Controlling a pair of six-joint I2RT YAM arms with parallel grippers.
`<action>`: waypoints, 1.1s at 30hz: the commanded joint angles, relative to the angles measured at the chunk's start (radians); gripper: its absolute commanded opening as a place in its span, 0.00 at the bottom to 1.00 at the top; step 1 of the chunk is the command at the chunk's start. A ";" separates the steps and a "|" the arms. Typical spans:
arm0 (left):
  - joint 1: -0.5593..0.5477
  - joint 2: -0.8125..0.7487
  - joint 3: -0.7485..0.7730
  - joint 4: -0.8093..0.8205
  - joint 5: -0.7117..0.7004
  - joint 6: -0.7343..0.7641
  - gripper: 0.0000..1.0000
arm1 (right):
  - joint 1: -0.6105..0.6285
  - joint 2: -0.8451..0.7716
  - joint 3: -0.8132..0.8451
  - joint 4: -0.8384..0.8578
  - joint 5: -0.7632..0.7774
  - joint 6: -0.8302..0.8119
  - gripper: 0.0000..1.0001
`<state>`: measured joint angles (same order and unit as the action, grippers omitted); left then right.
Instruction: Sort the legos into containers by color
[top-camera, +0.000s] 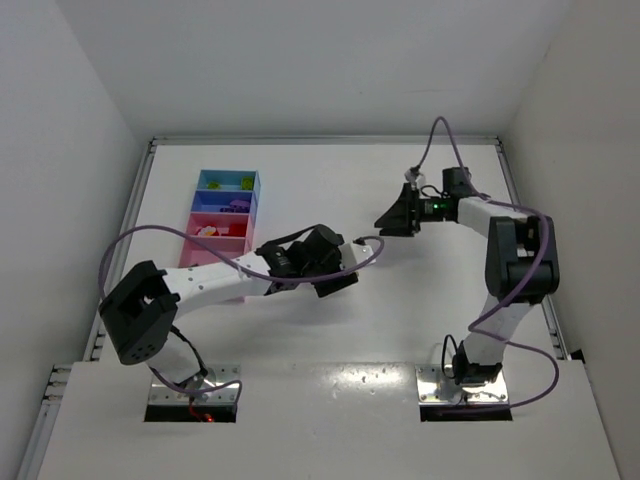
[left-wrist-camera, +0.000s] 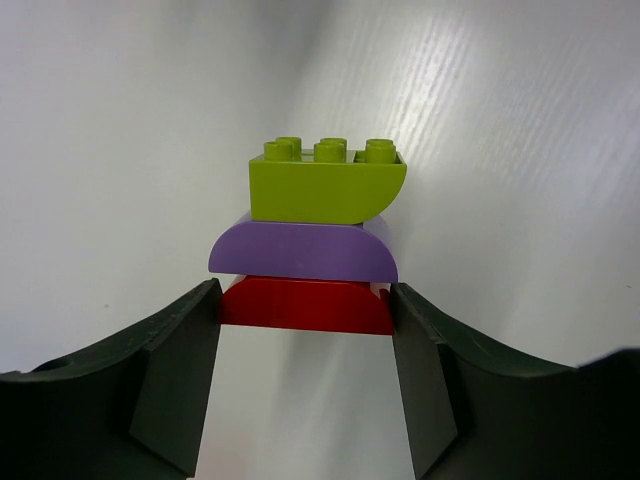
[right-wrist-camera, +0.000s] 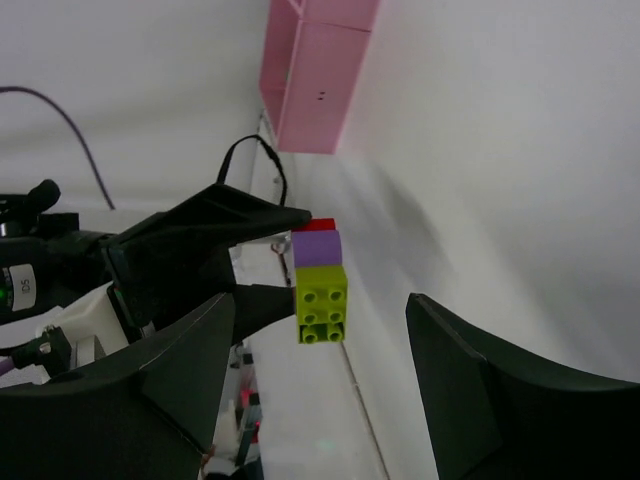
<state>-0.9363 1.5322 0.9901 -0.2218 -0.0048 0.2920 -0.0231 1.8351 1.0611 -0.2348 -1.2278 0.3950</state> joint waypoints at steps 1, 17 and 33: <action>0.043 -0.047 0.024 0.025 -0.034 -0.062 0.26 | 0.072 0.068 0.095 -0.007 -0.142 0.007 0.70; 0.102 -0.057 0.062 0.016 -0.001 -0.062 0.26 | 0.210 0.236 0.312 -0.555 -0.187 -0.499 0.69; 0.111 -0.038 0.111 0.016 0.017 -0.062 0.26 | 0.279 0.245 0.321 -0.480 -0.113 -0.433 0.44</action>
<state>-0.8364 1.5143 1.0512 -0.2310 -0.0021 0.2485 0.2459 2.0785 1.3476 -0.7433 -1.3338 -0.0338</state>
